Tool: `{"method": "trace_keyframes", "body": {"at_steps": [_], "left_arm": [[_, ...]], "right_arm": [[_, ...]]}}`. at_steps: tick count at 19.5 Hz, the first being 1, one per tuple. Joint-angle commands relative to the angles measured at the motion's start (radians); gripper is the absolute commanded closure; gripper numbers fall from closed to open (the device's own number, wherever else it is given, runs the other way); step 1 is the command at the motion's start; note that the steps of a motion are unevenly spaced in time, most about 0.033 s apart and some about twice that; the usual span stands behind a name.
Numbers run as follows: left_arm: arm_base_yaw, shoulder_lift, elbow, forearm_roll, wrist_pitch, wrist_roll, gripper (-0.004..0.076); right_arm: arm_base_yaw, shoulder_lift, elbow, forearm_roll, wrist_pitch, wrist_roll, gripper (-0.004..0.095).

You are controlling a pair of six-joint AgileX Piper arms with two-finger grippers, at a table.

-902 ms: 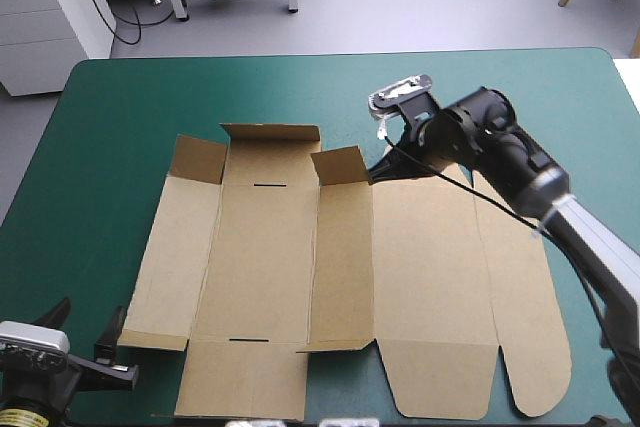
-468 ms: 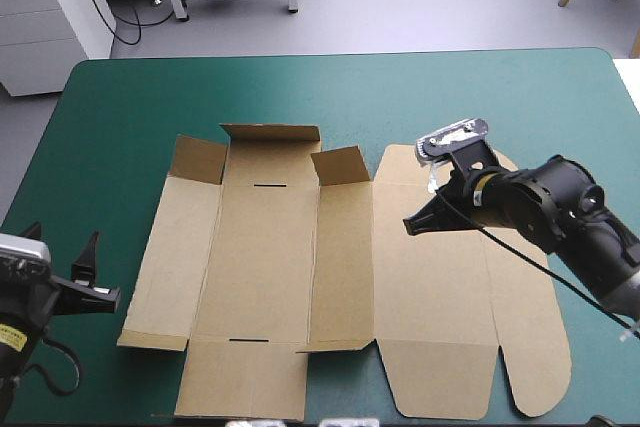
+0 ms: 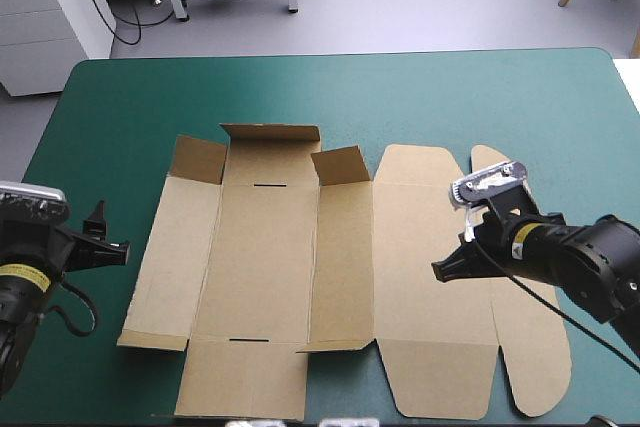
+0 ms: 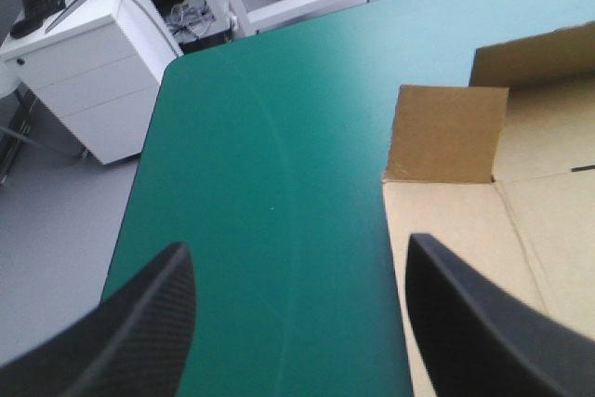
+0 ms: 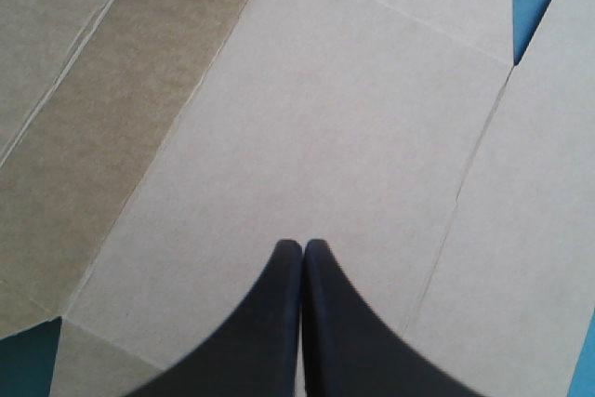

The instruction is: Fold the box

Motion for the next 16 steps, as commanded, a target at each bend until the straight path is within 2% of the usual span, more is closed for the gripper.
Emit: {"method": "trace_keyframes", "body": {"at_steps": [1, 3, 6, 8, 11, 12, 13, 14, 16], "left_arm": [[0.002, 0.133, -0.125, 0.075, 0.068, -0.032, 0.0222], [0.002, 0.234, -0.194, 0.089, 0.152, -0.063, 0.0184], [0.026, 0.353, -0.272, 0.086, 0.182, -0.064, 0.0179], [0.102, 0.421, -0.312, -0.002, 0.195, -0.016, 0.0180], [0.349, 0.501, -0.326, -0.468, 0.225, 0.282, 0.0180], [0.461, 0.534, -0.326, -0.678, 0.282, 0.428, 0.0180], [0.508, 0.552, -0.326, -0.727, 0.312, 0.468, 0.0180], [0.577, 0.595, -0.326, -0.773, 0.394, 0.515, 0.0180], [0.611, 0.644, -0.326, -0.775, 0.461, 0.529, 0.0180]], "right_arm": [[-0.006, -0.096, 0.058, 0.015, -0.057, 0.003, 0.0927], [-0.006, -0.140, 0.120, 0.015, -0.059, 0.003, 0.0927], [-0.006, -0.185, 0.186, 0.015, -0.061, 0.003, 0.0927], [-0.006, -0.213, 0.218, 0.011, -0.061, -0.001, 0.0927], [-0.006, -0.254, 0.242, 0.008, -0.061, -0.001, 0.0927], [-0.006, -0.272, 0.242, 0.008, -0.069, -0.001, 0.0927], [-0.006, -0.281, 0.242, 0.010, -0.073, -0.001, 0.0927], [-0.006, -0.296, 0.242, 0.008, -0.076, -0.001, 0.0927], [-0.006, -0.308, 0.242, 0.008, -0.076, -0.017, 0.0927]]}}
